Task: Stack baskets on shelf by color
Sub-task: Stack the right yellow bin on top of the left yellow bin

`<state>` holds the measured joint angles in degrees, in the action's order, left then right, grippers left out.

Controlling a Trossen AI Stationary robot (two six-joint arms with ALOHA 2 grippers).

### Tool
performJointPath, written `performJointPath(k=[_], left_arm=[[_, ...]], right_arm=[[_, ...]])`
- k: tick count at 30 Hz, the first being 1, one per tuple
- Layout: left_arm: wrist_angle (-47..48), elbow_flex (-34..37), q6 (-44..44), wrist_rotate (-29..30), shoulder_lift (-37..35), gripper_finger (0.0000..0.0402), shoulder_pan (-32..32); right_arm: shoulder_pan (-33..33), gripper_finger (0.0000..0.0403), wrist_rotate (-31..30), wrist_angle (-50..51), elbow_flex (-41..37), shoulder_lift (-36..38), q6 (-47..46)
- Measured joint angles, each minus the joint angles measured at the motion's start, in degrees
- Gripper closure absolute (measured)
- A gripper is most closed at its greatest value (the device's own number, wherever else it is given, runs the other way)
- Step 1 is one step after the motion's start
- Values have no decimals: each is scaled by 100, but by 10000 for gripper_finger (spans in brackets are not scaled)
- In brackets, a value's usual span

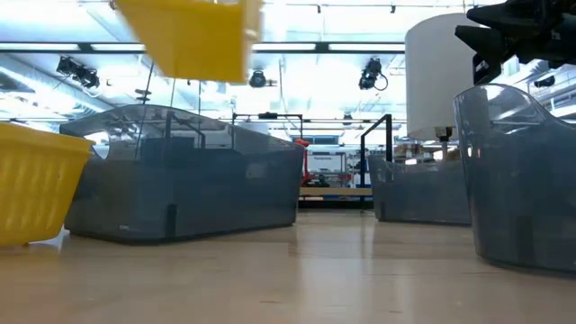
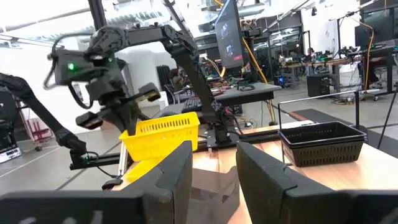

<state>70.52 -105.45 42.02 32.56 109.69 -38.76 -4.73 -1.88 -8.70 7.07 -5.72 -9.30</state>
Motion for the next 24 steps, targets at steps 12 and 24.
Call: performJointPath(k=[12, 24], left_arm=[[953, 8, 3916, -340, 4, 395, -957], [1024, 8, 6542, 119, 7, 391, -1301]], right_arm=[[0, 273, 1, -47, 0, 0, 0], [-1, 273, 1, -45, 0, 0, 0]])
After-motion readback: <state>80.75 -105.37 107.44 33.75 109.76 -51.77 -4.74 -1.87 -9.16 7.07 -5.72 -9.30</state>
